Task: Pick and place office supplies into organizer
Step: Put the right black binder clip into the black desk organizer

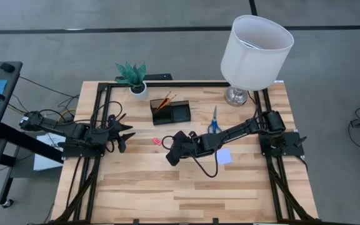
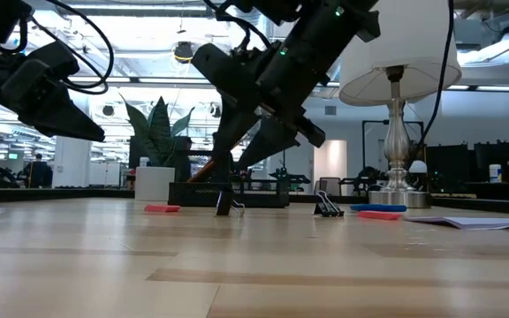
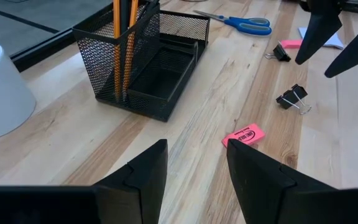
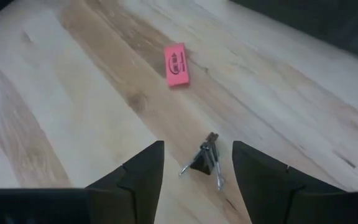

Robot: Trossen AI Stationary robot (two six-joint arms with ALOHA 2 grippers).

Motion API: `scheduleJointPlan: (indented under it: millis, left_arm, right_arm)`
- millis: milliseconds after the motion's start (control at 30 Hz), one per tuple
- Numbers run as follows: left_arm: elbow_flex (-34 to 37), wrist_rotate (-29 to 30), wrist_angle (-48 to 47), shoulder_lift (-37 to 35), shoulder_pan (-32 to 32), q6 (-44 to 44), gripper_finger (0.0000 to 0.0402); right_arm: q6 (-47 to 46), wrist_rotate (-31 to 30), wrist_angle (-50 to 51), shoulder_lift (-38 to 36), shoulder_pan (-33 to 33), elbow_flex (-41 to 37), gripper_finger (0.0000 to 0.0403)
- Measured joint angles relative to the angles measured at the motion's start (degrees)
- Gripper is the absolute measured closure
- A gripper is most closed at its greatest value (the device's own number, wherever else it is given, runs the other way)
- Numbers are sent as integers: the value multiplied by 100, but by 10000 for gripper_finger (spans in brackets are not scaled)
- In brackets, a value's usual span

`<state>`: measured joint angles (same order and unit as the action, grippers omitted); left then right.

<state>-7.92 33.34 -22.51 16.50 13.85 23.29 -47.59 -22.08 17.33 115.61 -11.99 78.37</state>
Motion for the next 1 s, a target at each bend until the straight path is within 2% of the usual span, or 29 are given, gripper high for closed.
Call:
scheduleJointPlan:
  millis: [300,567,833,1000]
  left_arm:
    - [0,0,0,2,0,-1,242]
    - [0,0,0,2,0,0,242]
    - [0,0,0,1,0,0,242]
    - [0,0,0,2,0,0,242]
  right_arm:
    - [140,115,110,0,-39,0,212]
    - [-33,101,1450,-39,-35,-2,211]
    - [-49,-40,1823,-39,30,2,211]
    - [-237,-226,2522,-39,223,175,214]
